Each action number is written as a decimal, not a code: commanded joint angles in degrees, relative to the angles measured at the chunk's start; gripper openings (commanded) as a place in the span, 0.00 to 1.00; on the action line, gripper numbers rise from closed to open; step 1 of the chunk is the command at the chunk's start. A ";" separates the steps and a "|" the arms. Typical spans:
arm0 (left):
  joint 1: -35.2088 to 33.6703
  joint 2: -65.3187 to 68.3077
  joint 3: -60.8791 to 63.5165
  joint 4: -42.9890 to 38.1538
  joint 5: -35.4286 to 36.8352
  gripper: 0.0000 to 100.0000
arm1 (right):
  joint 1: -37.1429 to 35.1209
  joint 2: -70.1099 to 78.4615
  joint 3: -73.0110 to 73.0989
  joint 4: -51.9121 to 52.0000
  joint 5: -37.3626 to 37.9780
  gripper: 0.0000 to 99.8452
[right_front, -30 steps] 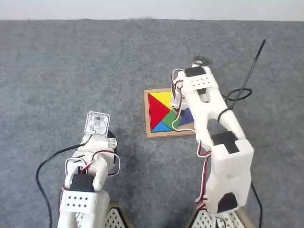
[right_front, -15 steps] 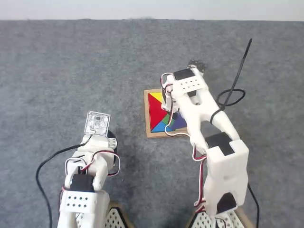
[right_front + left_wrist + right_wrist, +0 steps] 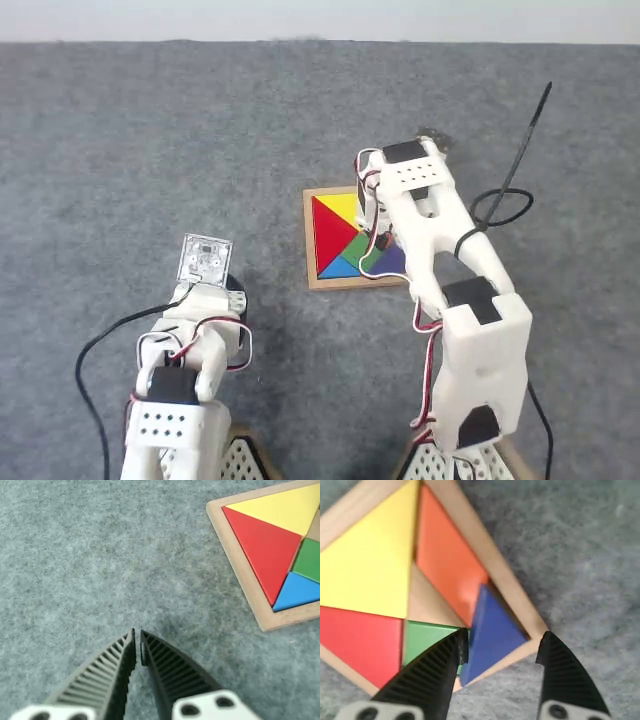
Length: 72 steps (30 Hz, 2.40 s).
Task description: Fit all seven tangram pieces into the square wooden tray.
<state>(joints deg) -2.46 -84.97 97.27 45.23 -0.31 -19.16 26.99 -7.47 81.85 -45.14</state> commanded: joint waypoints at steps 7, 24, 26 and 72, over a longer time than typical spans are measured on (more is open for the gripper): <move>-0.26 -0.70 -0.48 0.44 0.44 0.02 | 2.42 -1.01 -2.73 3.56 3.78 0.22; -0.26 -0.70 -0.48 0.44 0.44 0.02 | 0.31 -10.77 1.14 -1.63 7.82 0.22; -0.26 -0.70 -0.48 0.44 0.44 0.02 | 0.75 -10.95 5.10 -4.53 7.82 0.22; -0.26 -0.70 -0.48 0.44 0.44 0.02 | 11.65 -60.26 51.78 -29.41 33.23 0.01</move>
<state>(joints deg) -2.46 -84.97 97.27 45.23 -0.31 -10.37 -22.07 34.02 58.46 -16.57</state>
